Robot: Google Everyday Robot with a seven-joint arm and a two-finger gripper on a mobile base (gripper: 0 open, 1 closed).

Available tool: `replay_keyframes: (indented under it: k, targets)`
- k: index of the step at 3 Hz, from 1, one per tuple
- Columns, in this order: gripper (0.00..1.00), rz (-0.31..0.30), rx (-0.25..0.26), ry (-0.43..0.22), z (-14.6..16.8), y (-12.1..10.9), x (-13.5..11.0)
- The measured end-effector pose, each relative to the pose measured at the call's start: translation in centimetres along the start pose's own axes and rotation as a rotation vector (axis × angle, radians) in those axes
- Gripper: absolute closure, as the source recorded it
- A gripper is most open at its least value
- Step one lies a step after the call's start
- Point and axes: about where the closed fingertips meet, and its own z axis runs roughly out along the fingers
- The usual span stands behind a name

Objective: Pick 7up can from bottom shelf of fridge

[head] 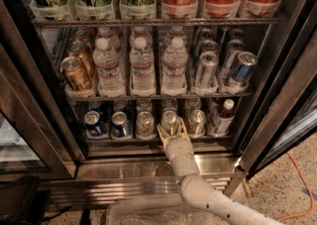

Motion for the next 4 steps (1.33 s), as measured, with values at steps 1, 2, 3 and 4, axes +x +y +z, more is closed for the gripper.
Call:
replay_keyframes:
  k: [1,2,3,4]
  targets:
    - [1.0,0.024,-0.038,-0.036,-0.8,0.4,-2.6]
    - [1.0,0.035,-0.088,-0.081,-1.9,1.1,-5.7]
    - [1.0,0.014,-0.129,-0.08,-2.7,1.2,-7.2]
    - [1.0,-0.028,-0.171,-0.029,-4.3,0.5,-7.4]
